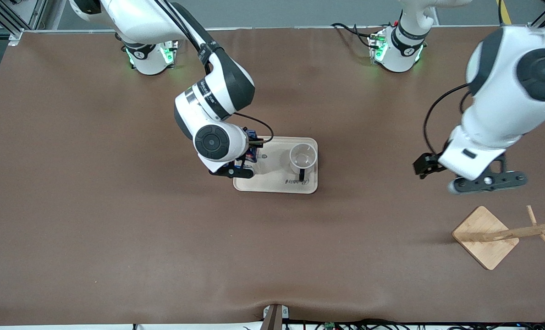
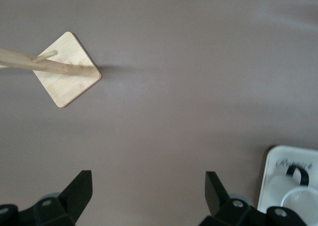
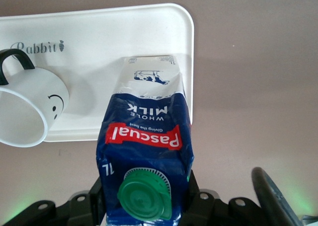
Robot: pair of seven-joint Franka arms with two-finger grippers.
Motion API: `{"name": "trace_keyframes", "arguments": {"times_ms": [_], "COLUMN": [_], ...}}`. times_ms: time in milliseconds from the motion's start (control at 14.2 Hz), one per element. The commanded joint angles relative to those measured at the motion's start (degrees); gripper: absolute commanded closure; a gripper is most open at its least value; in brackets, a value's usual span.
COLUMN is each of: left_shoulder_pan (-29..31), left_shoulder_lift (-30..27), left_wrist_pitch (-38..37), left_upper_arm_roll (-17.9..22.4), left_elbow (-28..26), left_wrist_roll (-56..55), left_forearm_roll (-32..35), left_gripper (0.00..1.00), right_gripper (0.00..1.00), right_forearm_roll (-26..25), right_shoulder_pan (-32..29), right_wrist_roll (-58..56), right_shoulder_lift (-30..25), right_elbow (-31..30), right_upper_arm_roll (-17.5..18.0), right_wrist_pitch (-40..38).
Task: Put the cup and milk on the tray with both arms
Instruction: 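Release the mug and raise the left gripper while the right gripper carries milk, then lower the milk carton onto the tray beside the mug with the right gripper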
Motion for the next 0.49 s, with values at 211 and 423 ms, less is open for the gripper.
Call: {"name": "trace_keyframes", "arguments": {"times_ms": [211,423], "left_shoulder_pan": [0.6,0.6], "left_shoulder_lift": [-11.6,-18.6], "left_wrist_pitch": [-4.2,-4.4], "left_upper_arm_roll": [6.7,9.2], "left_elbow": [-6.4,-13.0], "left_wrist_roll": [13.0,15.3], "left_forearm_roll": [-6.6,-8.5], "left_gripper": [0.00,0.00], "right_gripper": [0.69,0.45], "right_forearm_roll": [-3.1,-3.1], "right_shoulder_pan": [2.4,3.0], "right_wrist_roll": [1.8,2.0], "right_shoulder_lift": [1.6,2.2], "right_elbow": [1.8,1.7], "right_upper_arm_roll": [-0.5,-0.5], "right_wrist_pitch": [-0.5,1.6]}}
